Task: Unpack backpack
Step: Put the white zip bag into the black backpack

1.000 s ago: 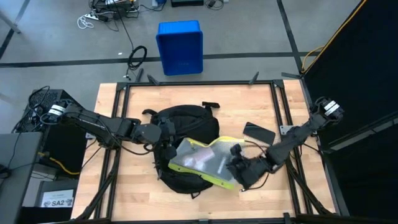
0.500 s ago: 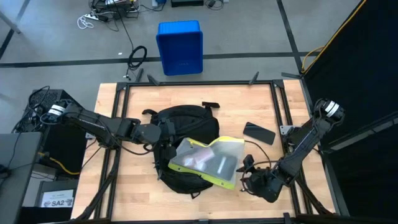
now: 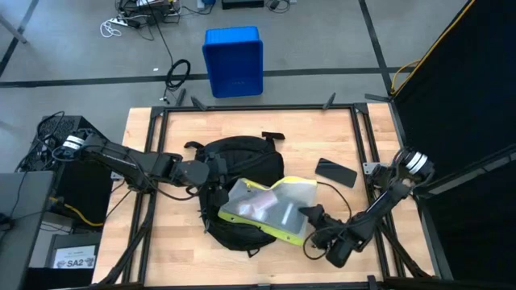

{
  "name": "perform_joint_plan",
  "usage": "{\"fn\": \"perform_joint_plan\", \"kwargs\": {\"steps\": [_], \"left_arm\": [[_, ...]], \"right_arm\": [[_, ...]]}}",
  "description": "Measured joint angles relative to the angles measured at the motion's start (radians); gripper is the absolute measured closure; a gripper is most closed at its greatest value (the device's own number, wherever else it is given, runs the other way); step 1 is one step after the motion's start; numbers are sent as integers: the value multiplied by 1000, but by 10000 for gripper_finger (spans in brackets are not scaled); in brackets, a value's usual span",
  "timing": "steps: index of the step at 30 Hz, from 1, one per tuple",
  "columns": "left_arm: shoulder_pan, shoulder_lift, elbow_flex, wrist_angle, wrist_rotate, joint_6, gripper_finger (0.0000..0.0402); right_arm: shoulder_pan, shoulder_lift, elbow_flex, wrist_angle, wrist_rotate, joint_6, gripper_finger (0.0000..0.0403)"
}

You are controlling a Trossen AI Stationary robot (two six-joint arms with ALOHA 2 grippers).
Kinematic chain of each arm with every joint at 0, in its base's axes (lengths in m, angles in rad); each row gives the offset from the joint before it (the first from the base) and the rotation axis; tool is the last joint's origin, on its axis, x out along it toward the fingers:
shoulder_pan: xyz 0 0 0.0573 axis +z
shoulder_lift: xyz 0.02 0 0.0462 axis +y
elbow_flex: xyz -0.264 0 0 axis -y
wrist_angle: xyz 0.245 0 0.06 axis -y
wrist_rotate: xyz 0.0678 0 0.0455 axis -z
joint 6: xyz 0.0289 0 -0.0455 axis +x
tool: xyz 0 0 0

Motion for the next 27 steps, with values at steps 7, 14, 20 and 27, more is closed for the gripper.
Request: {"fn": "perform_joint_plan", "kwargs": {"steps": [7,14,20,27], "left_arm": [[0,0,0,-2,0,0,401],[0,0,0,-6,0,-3,401],[0,21,0,2,-5,-2,402],[-2,32,0,83,-103,42,401]], "right_arm": [[-72,57,2,131,73,-102,161],[-115,54,0,350,7,-265,290],[-127,36,0,492,23,-342,386],[-126,-82,6,558,68,-356,385]]}}
